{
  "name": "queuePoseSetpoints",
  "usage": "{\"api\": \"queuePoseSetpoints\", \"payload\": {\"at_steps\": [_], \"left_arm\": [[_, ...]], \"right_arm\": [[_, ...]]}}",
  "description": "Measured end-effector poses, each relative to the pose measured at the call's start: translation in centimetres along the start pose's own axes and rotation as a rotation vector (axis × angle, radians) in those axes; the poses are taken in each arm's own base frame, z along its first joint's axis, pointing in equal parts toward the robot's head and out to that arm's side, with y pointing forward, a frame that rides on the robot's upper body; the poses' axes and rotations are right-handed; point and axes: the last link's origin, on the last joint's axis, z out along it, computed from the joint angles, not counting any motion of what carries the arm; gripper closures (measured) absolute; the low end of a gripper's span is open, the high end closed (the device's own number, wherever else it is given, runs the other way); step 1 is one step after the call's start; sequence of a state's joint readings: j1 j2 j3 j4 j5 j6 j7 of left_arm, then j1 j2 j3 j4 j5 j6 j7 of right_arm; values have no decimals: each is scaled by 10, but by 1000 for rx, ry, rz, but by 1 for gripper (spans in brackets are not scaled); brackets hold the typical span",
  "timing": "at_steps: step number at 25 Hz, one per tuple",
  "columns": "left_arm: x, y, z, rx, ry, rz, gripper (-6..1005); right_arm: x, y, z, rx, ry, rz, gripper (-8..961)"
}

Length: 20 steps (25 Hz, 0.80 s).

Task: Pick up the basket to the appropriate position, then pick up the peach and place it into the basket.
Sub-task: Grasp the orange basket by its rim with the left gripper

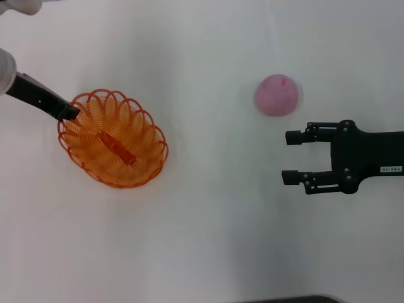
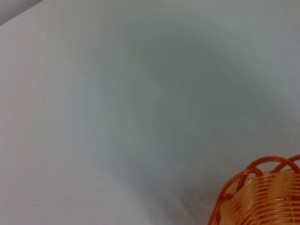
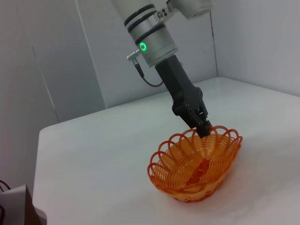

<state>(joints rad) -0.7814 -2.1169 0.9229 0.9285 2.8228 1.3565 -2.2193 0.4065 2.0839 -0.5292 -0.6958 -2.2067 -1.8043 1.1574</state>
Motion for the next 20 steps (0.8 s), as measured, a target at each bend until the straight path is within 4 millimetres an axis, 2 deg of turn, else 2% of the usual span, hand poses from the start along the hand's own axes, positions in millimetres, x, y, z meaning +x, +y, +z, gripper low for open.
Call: {"api": "queuePoseSetpoints", "payload": {"at_steps": [5,10,16,20], "left_arm": [[0,0,-1,-5,4,-18,785],[2,3,-12,-71,61,-72,923],[0,0,-43,-164,169,-194,966],[-6,-3,-55,-185,203,-327,971]], "right_arm": [[1,1,1,-3,-2,2,157],[1,1,0,-3,-1,1,158],[2,1,0,0,0,-1,158],[3,1,-1,2,1,-6,157]]}}
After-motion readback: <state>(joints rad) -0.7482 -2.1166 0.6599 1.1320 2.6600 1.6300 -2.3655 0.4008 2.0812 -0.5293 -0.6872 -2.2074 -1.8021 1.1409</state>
